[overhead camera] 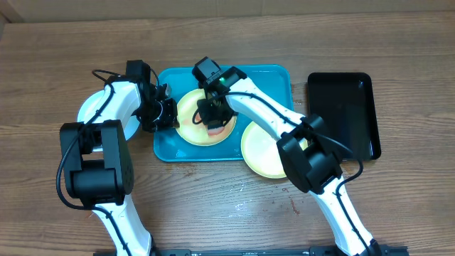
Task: Clean dirty plates on tray and stack at the side
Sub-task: 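Scrub the yellow plate's red stains with the sponge, left gripper holding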
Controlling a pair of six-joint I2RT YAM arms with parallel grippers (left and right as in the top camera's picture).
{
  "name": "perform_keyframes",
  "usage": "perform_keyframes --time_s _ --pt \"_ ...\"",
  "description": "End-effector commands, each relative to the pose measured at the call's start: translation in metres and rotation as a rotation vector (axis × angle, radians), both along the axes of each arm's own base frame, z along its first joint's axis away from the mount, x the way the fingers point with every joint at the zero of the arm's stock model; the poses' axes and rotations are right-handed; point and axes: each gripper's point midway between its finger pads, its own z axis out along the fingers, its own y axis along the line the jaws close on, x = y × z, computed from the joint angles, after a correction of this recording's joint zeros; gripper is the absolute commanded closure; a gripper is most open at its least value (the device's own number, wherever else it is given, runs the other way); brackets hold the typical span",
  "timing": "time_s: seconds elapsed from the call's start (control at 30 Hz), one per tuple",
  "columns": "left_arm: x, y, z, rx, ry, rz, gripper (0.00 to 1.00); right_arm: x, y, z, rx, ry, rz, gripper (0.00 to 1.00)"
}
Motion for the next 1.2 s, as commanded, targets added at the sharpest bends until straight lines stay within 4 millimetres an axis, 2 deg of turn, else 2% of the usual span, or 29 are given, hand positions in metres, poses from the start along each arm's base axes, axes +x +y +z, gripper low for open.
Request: perform_keyframes --time_s 0.0,0.1,0.23,0.47,0.57,0.67,0.8,0.93,1.03,1.17 --pt "0.006 0.013 0.007 0.040 -0.028 0.003 0.96 0.041 -0.052 -0.019 -0.162 -0.116 -0.094 0.96" --pt "0.006 0.013 0.007 0.040 -0.027 0.003 0.96 0.050 -0.043 -0.016 -0.124 -0.150 -0.097 0.96" --pt "0.005 0.013 0.007 0.040 -0.027 0.003 0.96 0.043 -0.016 -0.012 -0.017 -0.131 -0.047 0.96" --pt "0.006 0.013 0.007 0.040 -0.028 0.003 0.96 -0.003 0.047 -0.001 0.216 0.005 0.101 0.96" --pt "0.005 0.012 0.007 0.039 -0.027 0.003 0.96 -0.021 0.064 0.002 0.254 0.041 0.146 0.96" --pt "0.006 0.012 0.007 0.039 -0.028 0.003 0.96 -0.038 0.073 0.001 0.246 0.066 0.175 0.96" --pt "0.005 0.012 0.007 0.040 -0.027 0.003 0.96 -0.059 0.076 -0.003 0.215 0.106 0.201 0.96" --pt "0.005 0.012 0.007 0.040 -0.027 0.003 0.96 -0.066 0.069 -0.006 0.177 0.134 0.196 0.96" --pt "0.005 0.012 0.007 0.040 -0.026 0.003 0.96 -0.057 0.053 -0.011 0.127 0.128 0.163 0.96" --pt "0.005 0.012 0.007 0.040 -0.026 0.003 0.96 -0.035 0.019 -0.016 0.039 0.103 0.093 0.96"
